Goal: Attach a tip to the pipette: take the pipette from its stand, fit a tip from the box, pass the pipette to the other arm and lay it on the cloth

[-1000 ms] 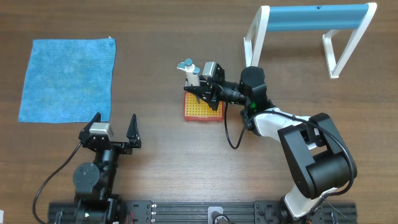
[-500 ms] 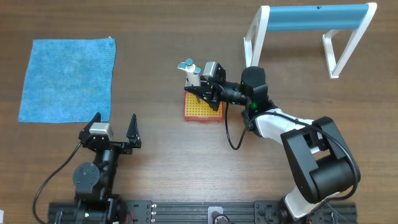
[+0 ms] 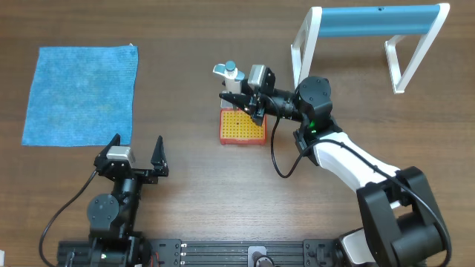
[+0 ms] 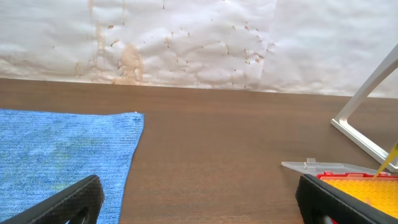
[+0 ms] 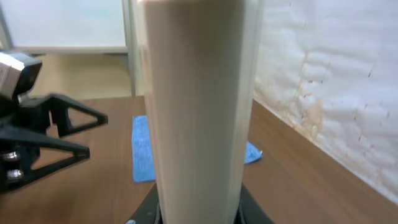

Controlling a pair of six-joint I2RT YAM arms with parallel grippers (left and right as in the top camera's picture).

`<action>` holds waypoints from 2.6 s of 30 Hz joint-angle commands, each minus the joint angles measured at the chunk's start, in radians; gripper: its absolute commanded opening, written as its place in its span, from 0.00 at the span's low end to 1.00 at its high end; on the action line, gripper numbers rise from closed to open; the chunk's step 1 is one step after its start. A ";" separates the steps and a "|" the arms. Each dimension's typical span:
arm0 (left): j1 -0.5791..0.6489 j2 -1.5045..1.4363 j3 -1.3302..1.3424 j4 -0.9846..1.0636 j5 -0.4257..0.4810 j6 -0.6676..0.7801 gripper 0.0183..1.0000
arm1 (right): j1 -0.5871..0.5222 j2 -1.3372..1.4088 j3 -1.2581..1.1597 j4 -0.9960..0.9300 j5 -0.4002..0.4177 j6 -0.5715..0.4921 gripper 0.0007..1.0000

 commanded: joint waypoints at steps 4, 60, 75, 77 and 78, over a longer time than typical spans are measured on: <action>-0.004 -0.007 -0.002 -0.008 -0.010 0.009 1.00 | 0.073 -0.074 0.307 -0.409 0.009 0.002 0.07; -0.002 0.379 0.352 0.199 0.166 -0.072 1.00 | 0.109 -0.075 0.371 -0.383 -0.139 0.150 0.07; -0.002 0.923 0.917 0.116 1.038 -0.107 1.00 | 0.023 -0.075 0.371 -0.383 -0.337 0.307 0.07; -0.002 0.923 0.917 0.116 1.120 -0.107 1.00 | 0.023 -0.075 0.371 -0.383 -0.410 0.307 0.07; -0.002 0.923 0.917 0.116 1.139 -0.107 1.00 | 0.023 -0.075 0.371 -0.383 -0.434 0.314 0.07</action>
